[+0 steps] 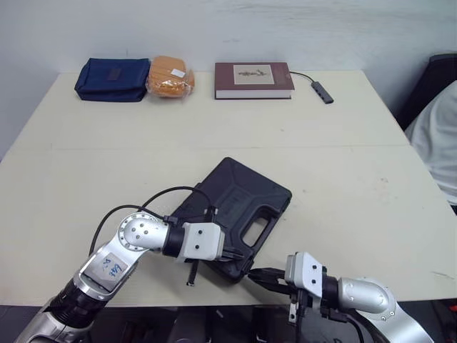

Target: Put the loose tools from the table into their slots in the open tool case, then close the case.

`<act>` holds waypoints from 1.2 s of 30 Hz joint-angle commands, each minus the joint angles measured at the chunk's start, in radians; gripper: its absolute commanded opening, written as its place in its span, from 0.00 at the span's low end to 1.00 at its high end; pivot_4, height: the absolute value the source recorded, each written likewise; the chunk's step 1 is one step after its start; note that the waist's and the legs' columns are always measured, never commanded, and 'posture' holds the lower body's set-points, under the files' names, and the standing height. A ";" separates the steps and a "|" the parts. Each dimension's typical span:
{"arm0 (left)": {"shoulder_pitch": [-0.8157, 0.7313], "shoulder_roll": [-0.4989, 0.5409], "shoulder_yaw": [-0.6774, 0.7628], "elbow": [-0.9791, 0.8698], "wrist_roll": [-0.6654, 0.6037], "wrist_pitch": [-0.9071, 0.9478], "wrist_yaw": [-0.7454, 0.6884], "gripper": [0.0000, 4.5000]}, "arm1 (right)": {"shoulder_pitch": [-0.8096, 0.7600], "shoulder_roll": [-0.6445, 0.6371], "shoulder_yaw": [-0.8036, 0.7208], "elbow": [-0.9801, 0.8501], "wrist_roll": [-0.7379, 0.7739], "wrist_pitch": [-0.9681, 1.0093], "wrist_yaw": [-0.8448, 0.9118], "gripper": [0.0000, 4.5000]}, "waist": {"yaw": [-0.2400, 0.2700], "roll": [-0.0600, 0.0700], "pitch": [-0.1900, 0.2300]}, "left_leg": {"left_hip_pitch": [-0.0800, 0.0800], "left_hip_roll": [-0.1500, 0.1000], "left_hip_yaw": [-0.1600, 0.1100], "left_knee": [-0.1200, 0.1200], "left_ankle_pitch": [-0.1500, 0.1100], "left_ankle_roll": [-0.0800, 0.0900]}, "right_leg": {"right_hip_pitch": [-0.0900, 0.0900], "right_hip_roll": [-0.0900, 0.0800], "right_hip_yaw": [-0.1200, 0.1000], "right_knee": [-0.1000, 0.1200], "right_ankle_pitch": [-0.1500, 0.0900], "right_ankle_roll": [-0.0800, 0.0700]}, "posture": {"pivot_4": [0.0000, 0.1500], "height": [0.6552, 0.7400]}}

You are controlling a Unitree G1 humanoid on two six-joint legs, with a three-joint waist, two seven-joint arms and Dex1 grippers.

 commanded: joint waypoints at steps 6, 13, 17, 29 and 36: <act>0.039 0.037 -0.091 0.095 0.095 0.073 -0.007 0.01 | -0.060 0.016 -0.004 -0.063 0.050 0.020 0.000 0.00 | 0.000 0.000 0.000 | 0.000 0.000 0.000 0.000 0.001 -0.002 | 0.000 0.000 0.000 0.002 0.001 -0.002 | 1.00 1.00; 0.035 0.051 -0.096 0.121 0.111 0.063 -0.008 0.01 | -0.098 0.027 0.019 -0.033 0.039 0.020 0.014 0.00 | -0.002 -0.001 0.000 | 0.001 0.001 0.000 0.000 0.002 -0.004 | -0.001 0.000 0.000 0.004 0.001 -0.004 | 1.00 1.00; 0.037 0.056 -0.098 0.124 0.115 0.068 -0.002 0.01 | -0.128 0.047 0.032 -0.028 0.041 0.035 0.006 0.00 | -0.004 -0.001 -0.001 | 0.002 0.001 0.000 0.000 0.003 -0.005 | -0.001 0.001 0.000 0.005 0.001 -0.005 | 1.00 1.00; 0.053 0.079 -0.096 0.139 0.118 0.075 0.008 0.01 | -0.175 0.098 0.066 0.022 -0.001 0.053 -0.020 0.00 | -0.027 -0.004 -0.008 | 0.005 0.004 -0.001 -0.004 0.007 -0.010 | -0.001 0.003 0.000 0.007 0.001 -0.011 | 1.00 1.00; 0.083 0.077 -0.055 0.137 0.074 0.073 0.020 0.01 | -0.147 0.068 0.039 0.015 0.015 0.035 0.016 0.00 | -0.024 -0.003 -0.010 | 0.005 0.013 -0.002 -0.005 0.010 -0.017 | -0.002 0.011 -0.001 0.007 0.000 -0.019 | 1.00 1.00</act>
